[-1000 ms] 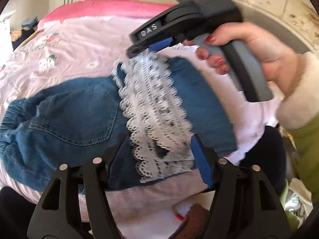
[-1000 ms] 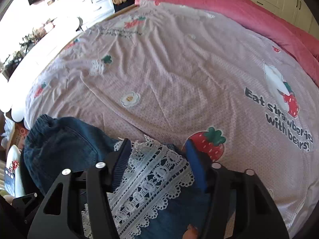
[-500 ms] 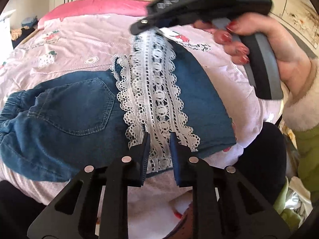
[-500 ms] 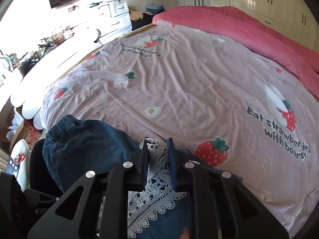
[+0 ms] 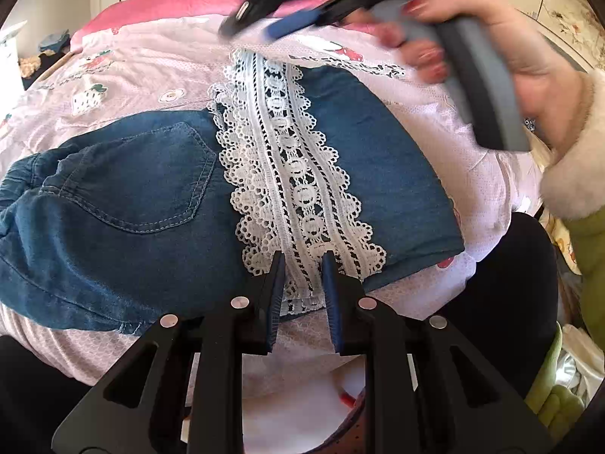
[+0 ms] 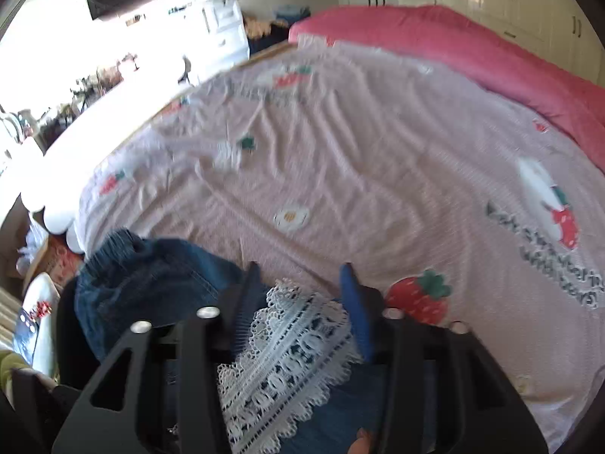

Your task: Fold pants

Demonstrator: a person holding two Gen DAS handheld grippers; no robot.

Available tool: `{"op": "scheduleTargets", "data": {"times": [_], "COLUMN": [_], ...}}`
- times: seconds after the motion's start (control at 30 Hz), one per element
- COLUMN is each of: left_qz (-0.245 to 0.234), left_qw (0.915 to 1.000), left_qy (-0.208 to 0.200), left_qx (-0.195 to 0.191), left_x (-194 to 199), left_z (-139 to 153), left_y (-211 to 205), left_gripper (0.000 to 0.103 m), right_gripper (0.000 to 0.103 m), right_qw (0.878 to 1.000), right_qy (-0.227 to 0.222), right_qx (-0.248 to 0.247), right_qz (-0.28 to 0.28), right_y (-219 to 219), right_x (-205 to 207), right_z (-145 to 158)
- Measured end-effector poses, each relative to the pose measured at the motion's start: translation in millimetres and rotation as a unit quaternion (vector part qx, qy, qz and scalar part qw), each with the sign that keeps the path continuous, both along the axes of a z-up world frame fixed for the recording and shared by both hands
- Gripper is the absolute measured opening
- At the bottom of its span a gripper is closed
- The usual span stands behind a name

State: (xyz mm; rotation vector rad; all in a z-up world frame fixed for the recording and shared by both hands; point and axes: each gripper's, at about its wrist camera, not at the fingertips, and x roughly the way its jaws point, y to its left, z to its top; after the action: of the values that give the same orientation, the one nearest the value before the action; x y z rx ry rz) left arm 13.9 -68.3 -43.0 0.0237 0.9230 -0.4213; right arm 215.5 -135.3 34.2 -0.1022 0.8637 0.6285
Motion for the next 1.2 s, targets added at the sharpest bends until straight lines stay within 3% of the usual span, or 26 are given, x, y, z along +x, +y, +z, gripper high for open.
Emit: {"op": "scheduleTargets", "data": {"times": [0.17,0.37,0.5,0.73,1.2], "left_qz": [0.000,0.000,-0.011,-0.026,-0.020], "left_qw": [0.9999,0.9992,0.9986,0.9991,0.9994], "left_qy": [-0.005,-0.038,-0.051,-0.017,-0.021], "left_qx": [-0.009,-0.009,-0.007,0.028,0.021], "left_x": [-3.3,-10.2,-2.2,11.0,11.3], "left_z": [7.3,30.7,40.4,3.5,-0.3], "left_y": [2.9,3.9,-10.4,-31.2,-26.4], "left_gripper": [0.013,0.014,0.025,0.025,0.025], "right_gripper": [0.057,0.056,0.055,0.055,0.057], "right_qw": [0.999,0.998,0.997,0.996,0.990], "right_qy": [-0.006,0.047,0.068,0.088,0.133], "right_qx": [-0.007,-0.026,-0.011,-0.021,-0.042], "right_qz": [-0.031,-0.021,-0.021,-0.021,-0.038], "right_y": [-40.5,-55.3,-48.7,-21.0,4.6], "right_x": [-16.4,-36.0,-32.3,-5.4,29.5], "right_z": [11.6,-25.0,-41.0,-58.4,-84.3]}}
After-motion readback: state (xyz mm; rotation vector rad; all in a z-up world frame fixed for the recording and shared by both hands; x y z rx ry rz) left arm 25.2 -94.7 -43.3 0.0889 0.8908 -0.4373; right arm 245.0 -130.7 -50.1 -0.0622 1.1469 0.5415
